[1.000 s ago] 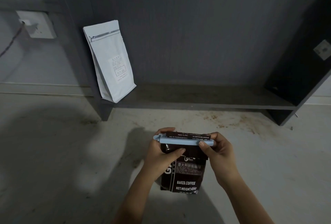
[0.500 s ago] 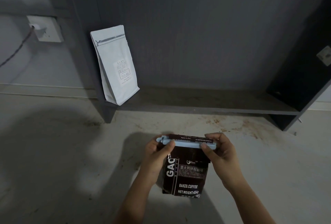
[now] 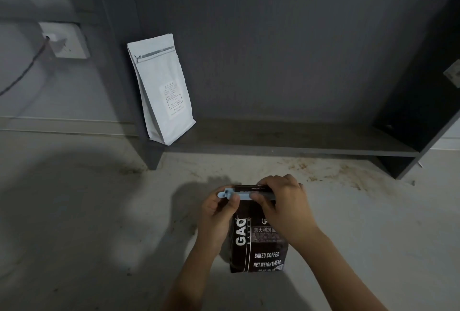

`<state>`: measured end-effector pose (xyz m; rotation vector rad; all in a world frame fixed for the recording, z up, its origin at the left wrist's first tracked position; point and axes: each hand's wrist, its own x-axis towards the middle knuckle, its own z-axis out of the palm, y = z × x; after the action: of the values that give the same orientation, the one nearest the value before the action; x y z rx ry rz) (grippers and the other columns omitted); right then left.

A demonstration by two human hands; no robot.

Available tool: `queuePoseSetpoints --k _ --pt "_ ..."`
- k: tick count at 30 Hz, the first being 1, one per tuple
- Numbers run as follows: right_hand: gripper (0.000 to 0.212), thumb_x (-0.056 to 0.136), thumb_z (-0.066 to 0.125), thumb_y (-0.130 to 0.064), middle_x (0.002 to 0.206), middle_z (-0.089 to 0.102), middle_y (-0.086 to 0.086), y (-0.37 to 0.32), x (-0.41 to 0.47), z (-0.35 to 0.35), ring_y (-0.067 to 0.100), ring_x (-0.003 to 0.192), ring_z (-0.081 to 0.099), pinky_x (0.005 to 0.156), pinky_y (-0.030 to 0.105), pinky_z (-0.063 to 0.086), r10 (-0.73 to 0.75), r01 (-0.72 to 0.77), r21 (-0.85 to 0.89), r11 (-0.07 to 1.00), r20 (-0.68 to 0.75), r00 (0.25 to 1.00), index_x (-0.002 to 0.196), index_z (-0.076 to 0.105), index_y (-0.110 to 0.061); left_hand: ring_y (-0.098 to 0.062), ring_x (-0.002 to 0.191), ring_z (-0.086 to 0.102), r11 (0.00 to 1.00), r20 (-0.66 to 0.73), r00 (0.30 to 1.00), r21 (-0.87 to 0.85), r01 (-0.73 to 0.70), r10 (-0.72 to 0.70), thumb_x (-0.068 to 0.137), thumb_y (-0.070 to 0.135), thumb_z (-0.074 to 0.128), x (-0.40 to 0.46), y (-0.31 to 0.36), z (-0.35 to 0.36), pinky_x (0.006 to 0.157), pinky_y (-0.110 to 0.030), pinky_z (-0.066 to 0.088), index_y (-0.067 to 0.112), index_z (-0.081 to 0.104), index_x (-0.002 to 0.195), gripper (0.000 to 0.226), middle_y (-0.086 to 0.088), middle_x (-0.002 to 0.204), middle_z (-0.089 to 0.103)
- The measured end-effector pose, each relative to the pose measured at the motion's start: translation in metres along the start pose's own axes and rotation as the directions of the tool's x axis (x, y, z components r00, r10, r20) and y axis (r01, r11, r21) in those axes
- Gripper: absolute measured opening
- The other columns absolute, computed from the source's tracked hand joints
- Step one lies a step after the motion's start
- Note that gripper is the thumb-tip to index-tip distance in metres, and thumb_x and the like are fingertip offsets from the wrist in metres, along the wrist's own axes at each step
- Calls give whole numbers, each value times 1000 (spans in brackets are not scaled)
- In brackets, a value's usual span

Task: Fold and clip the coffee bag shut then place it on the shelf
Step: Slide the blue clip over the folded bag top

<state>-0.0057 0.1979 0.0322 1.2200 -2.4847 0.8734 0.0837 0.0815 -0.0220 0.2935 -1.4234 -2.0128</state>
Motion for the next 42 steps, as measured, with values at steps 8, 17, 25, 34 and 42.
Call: queuePoseSetpoints --k 8,17,25,34,42 --pt "18 77 70 -29 80 69 2 -2 -4 5 26 79 55 69 33 32 14 -19 -69 997 -71 997 85 64 -15 -7 67 71 999 -87 996 13 -36 37 81 18 57 0 -4 7 58 -15 54 17 72 81 16 2 71 76" --pt "18 77 69 -29 79 68 2 -2 -6 6 27 77 56 68 33 33 19 -25 -76 997 -71 997 85 63 -14 -6 67 71 996 -116 990 35 -81 85 83 13 60 1 -6 8 58 -14 54 11 70 84 10 4 71 76" --pt "19 78 69 -30 80 68 2 -3 -9 6 27 78 55 68 36 35 29 -33 -68 997 -71 997 86 63 -14 -4 67 69 988 -135 983 112 -107 122 81 13 57 1 -7 10 61 -14 53 8 69 83 13 7 69 75" --pt "40 75 73 -17 100 55 -13 20 -17 -1 -5 91 54 76 4 41 149 -76 366 928 -175 973 109 54 -21 -10 75 72 989 -13 1000 150 3 -1 78 23 63 6 -4 -3 63 -16 55 22 73 85 12 3 79 77" --pt "24 83 63 -8 64 63 15 56 -34 9 18 62 57 57 26 43 399 -436 573 694 198 895 62 54 -2 -16 77 72 769 103 986 638 37 -133 86 26 65 9 5 -13 71 -32 57 19 70 83 9 -1 81 76"
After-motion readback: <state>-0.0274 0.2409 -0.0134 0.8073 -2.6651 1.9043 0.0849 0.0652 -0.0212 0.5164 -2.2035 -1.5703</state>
